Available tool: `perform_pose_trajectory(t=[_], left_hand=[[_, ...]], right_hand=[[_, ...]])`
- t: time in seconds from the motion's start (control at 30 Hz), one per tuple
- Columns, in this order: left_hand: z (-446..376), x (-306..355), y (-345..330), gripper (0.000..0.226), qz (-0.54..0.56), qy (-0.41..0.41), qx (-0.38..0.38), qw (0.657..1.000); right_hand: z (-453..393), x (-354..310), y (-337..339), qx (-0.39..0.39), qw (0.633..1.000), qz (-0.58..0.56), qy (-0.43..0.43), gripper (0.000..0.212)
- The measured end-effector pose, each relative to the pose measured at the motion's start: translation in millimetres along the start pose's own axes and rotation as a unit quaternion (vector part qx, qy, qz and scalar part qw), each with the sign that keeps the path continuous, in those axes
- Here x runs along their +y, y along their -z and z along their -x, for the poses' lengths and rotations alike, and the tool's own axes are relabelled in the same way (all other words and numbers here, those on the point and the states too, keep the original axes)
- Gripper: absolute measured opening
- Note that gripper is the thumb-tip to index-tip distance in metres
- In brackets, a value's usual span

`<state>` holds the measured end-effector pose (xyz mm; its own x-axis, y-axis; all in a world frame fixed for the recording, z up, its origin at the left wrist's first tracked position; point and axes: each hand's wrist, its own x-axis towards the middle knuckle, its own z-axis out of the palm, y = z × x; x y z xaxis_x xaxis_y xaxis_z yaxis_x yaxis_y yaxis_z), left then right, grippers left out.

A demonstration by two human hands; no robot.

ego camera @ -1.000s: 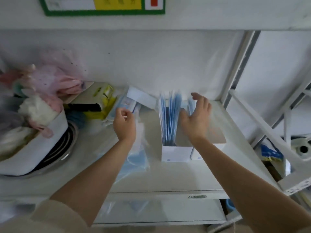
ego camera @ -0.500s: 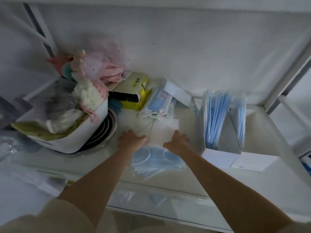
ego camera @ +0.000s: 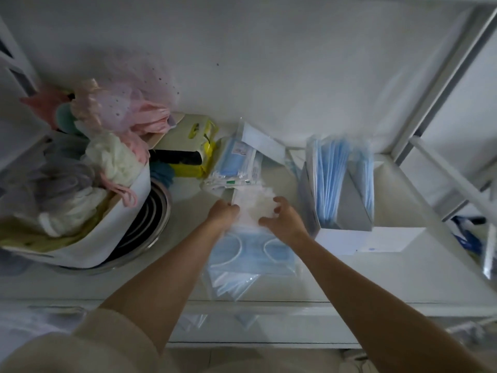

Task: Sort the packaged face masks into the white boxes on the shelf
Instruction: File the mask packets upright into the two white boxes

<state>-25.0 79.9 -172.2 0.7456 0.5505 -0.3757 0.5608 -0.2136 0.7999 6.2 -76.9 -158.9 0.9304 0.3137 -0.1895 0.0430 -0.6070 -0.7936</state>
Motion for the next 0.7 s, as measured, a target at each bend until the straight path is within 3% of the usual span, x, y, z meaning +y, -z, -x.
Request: perform_pose_trajectory(t=[0.1, 0.17, 0.23, 0.33, 0.5, 0.7], left_hand=[[3, -5, -5, 0.03, 0.014, 0.026, -0.021, 0.999], [3, -12, -12, 0.031, 0.016, 0.029, -0.013, 0.999], [2, -18, -15, 0.033, 0.007, 0.024, 0.019, 1.0], [0, -18, -10, 0.032, -0.049, 0.009, 0.048, 0.998], [-5, -17, 23, 0.021, -0.102, -0.02, 0.037, 0.994], [14, -26, 53, 0.029, -0.078, -0.04, -0.105, 0.991]], right_hand=[[9, -2, 5, -0.114, 0.984, 0.132, 0.025, 0.116], [16, 5, 6, -0.155, 0.96, 0.229, 0.032, 0.133], [21, 20, 4, -0.159, 0.947, 0.278, 0.023, 0.141], [26, 37, -3, -0.097, 0.959, 0.265, 0.014, 0.143], [19, 40, -7, -0.051, 0.966, 0.251, 0.031, 0.125], [3, 27, -2, -0.057, 0.983, 0.173, 0.017, 0.043]])
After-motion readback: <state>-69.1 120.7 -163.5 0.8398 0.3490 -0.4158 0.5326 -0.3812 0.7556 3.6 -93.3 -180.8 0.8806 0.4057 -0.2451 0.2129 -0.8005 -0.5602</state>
